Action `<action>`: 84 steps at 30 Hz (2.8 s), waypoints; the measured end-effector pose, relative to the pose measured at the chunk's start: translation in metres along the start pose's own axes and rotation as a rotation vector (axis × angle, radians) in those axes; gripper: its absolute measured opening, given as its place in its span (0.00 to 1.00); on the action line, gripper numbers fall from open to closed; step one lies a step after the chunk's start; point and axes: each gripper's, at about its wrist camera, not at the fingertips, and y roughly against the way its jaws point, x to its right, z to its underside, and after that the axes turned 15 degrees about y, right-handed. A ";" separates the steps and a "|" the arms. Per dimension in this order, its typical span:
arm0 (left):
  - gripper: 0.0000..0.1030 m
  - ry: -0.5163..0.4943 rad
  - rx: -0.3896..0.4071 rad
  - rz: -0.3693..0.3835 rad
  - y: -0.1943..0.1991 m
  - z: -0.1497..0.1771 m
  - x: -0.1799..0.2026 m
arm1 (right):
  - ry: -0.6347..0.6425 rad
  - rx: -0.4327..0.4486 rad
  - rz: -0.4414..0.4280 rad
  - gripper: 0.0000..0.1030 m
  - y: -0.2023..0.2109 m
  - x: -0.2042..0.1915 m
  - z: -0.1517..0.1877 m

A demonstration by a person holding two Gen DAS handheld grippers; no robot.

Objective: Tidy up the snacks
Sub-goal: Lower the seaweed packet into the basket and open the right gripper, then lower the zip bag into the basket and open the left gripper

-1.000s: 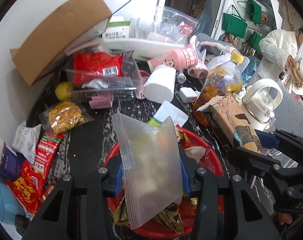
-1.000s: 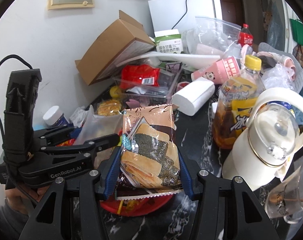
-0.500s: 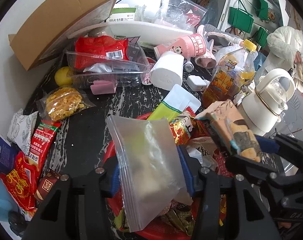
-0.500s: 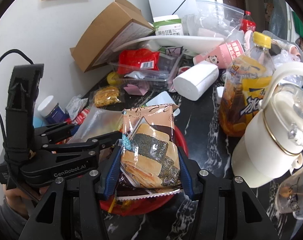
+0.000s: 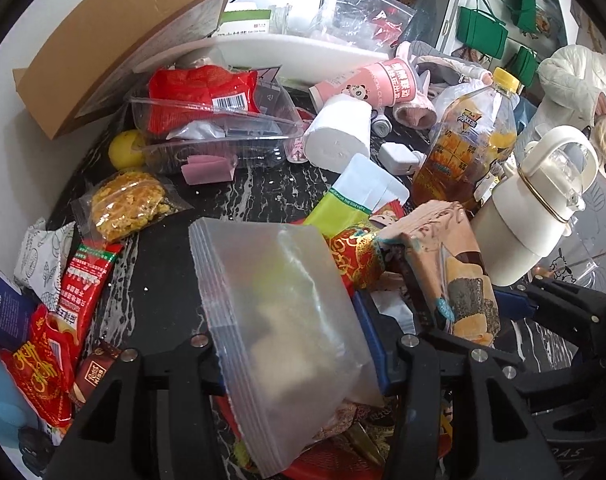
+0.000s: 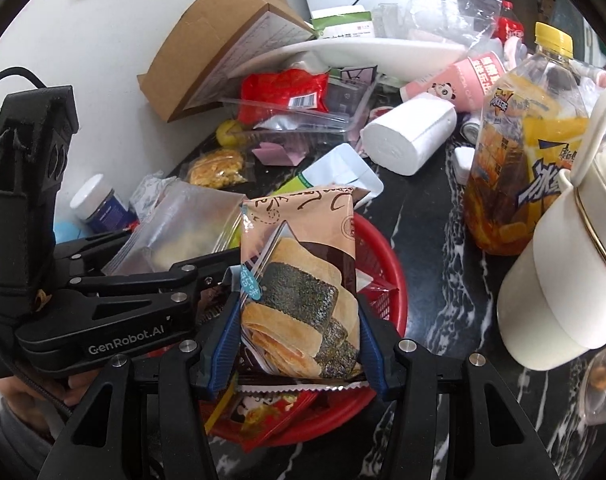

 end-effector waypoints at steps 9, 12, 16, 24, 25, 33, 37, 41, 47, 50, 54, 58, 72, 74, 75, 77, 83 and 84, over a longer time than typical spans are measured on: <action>0.47 -0.002 0.028 0.056 0.020 0.003 -0.005 | 0.023 0.039 -0.026 0.53 0.007 -0.006 -0.007; 0.47 -0.009 0.026 0.063 0.024 0.002 -0.005 | 0.036 0.030 -0.027 0.59 0.008 -0.009 -0.008; 0.47 -0.015 0.024 0.065 0.024 0.003 -0.004 | 0.043 0.034 -0.014 0.68 0.013 -0.010 -0.006; 0.47 -0.018 0.026 0.048 0.022 0.003 -0.003 | 0.025 0.051 0.008 0.70 0.027 -0.004 -0.002; 0.47 -0.025 0.031 0.047 0.023 0.003 -0.002 | 0.023 0.052 0.010 0.70 0.028 -0.003 -0.002; 0.48 -0.085 0.076 0.034 0.033 0.008 0.012 | 0.011 0.058 0.023 0.70 0.035 0.002 0.001; 0.48 -0.066 0.094 0.058 0.040 0.008 0.011 | 0.007 0.061 0.025 0.70 0.038 0.003 0.003; 0.63 -0.071 0.116 0.069 0.047 0.009 0.013 | 0.005 0.064 0.026 0.70 0.040 0.003 0.003; 0.67 -0.078 0.115 0.043 0.042 0.009 0.016 | 0.006 0.067 0.032 0.69 0.039 0.004 0.004; 0.67 -0.067 0.113 0.039 0.041 0.010 0.014 | 0.002 0.067 0.035 0.69 0.041 0.004 0.005; 0.67 -0.058 0.131 0.052 0.046 0.010 0.012 | 0.005 0.067 0.043 0.70 0.043 0.004 0.005; 0.67 -0.054 0.158 0.061 0.053 0.008 0.011 | 0.006 0.075 0.045 0.70 0.045 0.002 0.004; 0.67 -0.016 0.145 0.086 0.058 0.008 0.003 | 0.025 0.078 0.043 0.70 0.047 -0.004 0.000; 0.67 -0.017 0.147 0.083 0.060 0.009 0.003 | 0.025 0.078 0.040 0.69 0.046 -0.004 0.000; 0.67 -0.017 0.147 0.080 0.061 0.009 0.003 | 0.024 0.078 0.040 0.70 0.046 -0.004 0.000; 0.67 -0.014 0.150 0.078 0.064 0.010 0.002 | 0.024 0.077 0.040 0.70 0.046 -0.004 0.000; 0.67 -0.014 0.164 0.056 0.077 0.015 0.002 | 0.029 0.085 0.042 0.70 0.051 -0.009 0.000; 0.67 -0.014 0.167 0.050 0.080 0.015 0.002 | 0.030 0.088 0.043 0.70 0.053 -0.011 0.000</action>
